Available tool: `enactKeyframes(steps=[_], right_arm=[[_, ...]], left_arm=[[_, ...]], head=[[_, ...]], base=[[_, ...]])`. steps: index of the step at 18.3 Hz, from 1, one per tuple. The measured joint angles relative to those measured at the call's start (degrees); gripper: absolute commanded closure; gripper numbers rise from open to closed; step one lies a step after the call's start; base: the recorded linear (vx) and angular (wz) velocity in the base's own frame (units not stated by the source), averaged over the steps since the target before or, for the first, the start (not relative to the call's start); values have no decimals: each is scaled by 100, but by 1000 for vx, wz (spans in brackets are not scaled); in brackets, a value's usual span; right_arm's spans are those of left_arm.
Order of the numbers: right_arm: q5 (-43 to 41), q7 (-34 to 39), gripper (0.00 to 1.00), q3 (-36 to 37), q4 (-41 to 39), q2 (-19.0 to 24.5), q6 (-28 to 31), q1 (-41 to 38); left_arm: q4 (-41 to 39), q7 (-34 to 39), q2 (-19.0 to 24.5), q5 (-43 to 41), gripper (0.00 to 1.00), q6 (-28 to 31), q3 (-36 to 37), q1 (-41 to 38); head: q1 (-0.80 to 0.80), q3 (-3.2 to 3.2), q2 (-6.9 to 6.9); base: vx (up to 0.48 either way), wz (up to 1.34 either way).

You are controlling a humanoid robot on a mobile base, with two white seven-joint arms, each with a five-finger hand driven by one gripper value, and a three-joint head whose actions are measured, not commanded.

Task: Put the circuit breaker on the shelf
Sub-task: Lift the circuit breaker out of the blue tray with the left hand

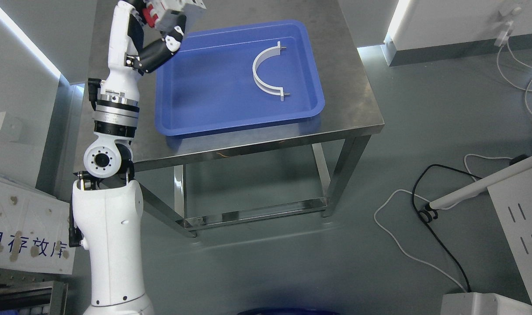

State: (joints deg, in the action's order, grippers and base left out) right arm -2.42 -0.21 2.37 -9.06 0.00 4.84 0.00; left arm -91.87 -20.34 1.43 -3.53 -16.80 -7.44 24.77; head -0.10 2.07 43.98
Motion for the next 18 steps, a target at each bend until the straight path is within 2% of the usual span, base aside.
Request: enactKeyframes(steps=[3, 7, 18], right_arm=[[0, 0, 0, 0, 0, 0, 0, 0], [0, 0, 0, 0, 0, 0, 0, 0], [1, 0, 0, 0, 0, 0, 0, 0]], left_arm=[[-146, -709, -36, 147, 85, -573, -65, -404], [-291, -1020, -68, 256, 85, -1012, -141, -772], [-506, -1102, -116, 343, 85, -1068, -251, -1088]], head=[[0, 0, 0], [0, 0, 0], [0, 0, 0]], base=[[0, 0], [0, 0], [1, -4]])
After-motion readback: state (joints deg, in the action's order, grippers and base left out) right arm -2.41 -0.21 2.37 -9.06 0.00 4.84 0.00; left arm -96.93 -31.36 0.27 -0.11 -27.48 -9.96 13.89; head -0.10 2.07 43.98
